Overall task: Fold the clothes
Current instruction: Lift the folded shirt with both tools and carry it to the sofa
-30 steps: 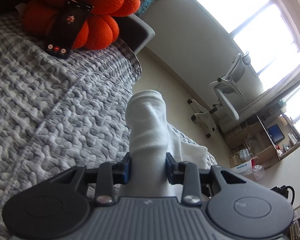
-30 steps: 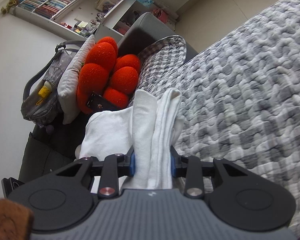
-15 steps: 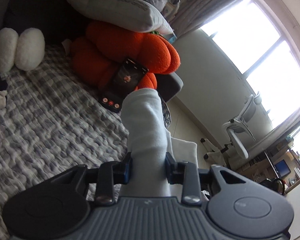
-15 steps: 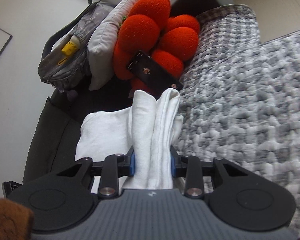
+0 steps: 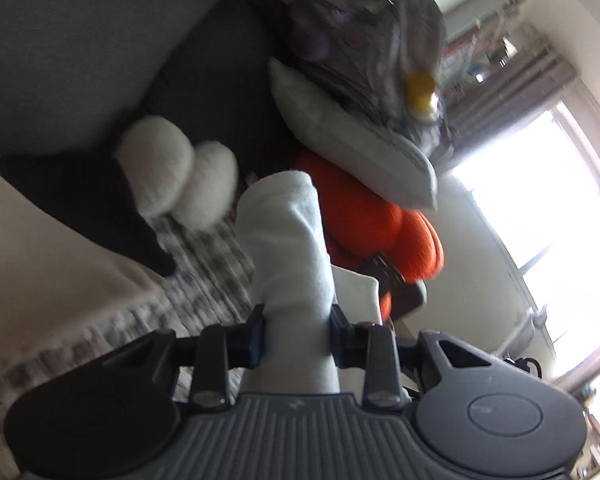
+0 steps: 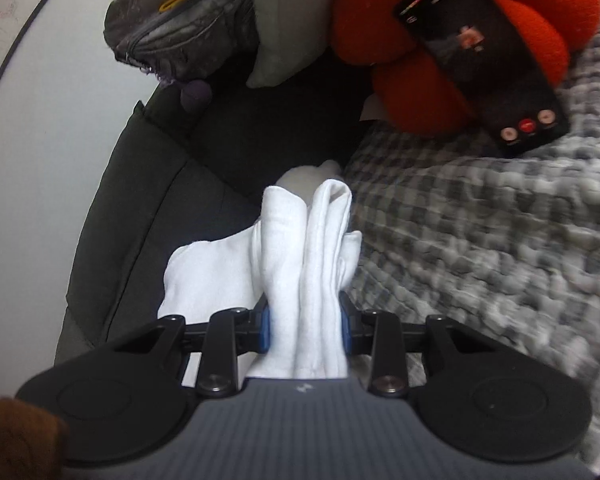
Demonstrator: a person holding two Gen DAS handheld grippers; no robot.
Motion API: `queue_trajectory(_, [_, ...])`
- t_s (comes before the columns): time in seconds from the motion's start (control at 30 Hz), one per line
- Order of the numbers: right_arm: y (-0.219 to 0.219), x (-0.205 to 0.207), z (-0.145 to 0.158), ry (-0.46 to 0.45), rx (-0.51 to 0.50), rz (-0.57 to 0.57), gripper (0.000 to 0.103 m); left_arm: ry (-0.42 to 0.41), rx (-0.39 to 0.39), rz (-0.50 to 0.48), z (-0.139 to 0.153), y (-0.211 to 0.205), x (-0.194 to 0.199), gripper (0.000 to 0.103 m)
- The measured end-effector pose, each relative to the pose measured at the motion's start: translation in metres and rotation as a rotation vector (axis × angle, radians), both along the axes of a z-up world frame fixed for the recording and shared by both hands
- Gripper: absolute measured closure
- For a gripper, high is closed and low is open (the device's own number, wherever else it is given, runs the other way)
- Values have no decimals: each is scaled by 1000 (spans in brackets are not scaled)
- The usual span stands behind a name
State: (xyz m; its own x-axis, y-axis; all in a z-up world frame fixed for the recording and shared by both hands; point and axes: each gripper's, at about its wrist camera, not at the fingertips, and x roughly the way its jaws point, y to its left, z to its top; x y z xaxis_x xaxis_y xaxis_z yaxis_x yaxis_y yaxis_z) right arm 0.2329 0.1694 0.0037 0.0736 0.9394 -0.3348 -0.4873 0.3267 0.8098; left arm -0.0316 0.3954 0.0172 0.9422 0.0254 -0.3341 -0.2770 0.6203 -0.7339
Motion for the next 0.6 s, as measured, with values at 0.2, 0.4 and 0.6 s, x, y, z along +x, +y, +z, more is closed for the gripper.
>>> queue_trajectory(0.2, [74,13,-5,-5,33,147,68,-25,-25,162,-12,35,-23,72])
queue_trajectory(0.4, [145,13,-8,-20,43,295,68,-47,-18,312,-19,50,-47,72])
queue_trajectory(0.6, [196,7,-17,-14,57,403,68,-54,-35,429,-28,62,-62,72])
